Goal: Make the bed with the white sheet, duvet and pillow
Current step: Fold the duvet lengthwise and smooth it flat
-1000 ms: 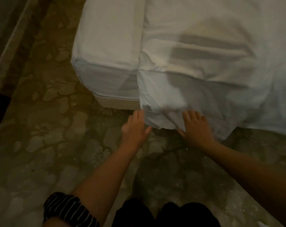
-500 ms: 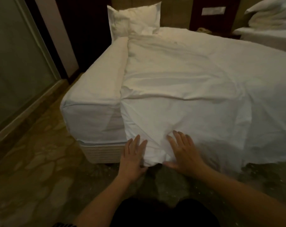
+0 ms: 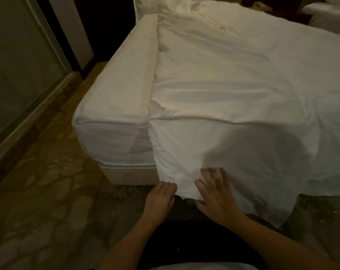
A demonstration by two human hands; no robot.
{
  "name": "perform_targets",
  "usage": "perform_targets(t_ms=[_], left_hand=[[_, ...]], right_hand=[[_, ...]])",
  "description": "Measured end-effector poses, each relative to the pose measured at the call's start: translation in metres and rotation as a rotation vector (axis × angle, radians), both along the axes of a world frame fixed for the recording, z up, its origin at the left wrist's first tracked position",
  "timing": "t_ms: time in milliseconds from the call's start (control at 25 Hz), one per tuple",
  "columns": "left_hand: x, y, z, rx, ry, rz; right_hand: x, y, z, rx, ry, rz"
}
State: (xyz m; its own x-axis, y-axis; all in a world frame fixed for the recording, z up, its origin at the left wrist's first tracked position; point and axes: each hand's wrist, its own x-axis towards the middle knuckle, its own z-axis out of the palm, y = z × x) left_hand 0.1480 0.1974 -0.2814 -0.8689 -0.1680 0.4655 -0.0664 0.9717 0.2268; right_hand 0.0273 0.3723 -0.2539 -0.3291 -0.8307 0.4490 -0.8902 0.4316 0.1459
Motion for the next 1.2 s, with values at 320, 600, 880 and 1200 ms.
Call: perform_targets(t_ms=[320,600,880,1200], left_hand=[[0.009,0.028,0.025,0.029,-0.141,0.207],[0.065,0.04,0.034,0.287,0.227,0.079],[0.126,0.049,0.037,0.186,0.296,0.08],[0.159,0.051,0.051,0.09,0.322,-0.064]], right_hand=[[0.046,0.007,0.003,-0.137,-0.039,0.252],[0.058,0.045,0.006,-0.265,0.158,0.096],[0.072,0.069,0.035,-0.081,0.071,-0.26],[0.103,0.119,0.024,-0.25,0.213,0.029]])
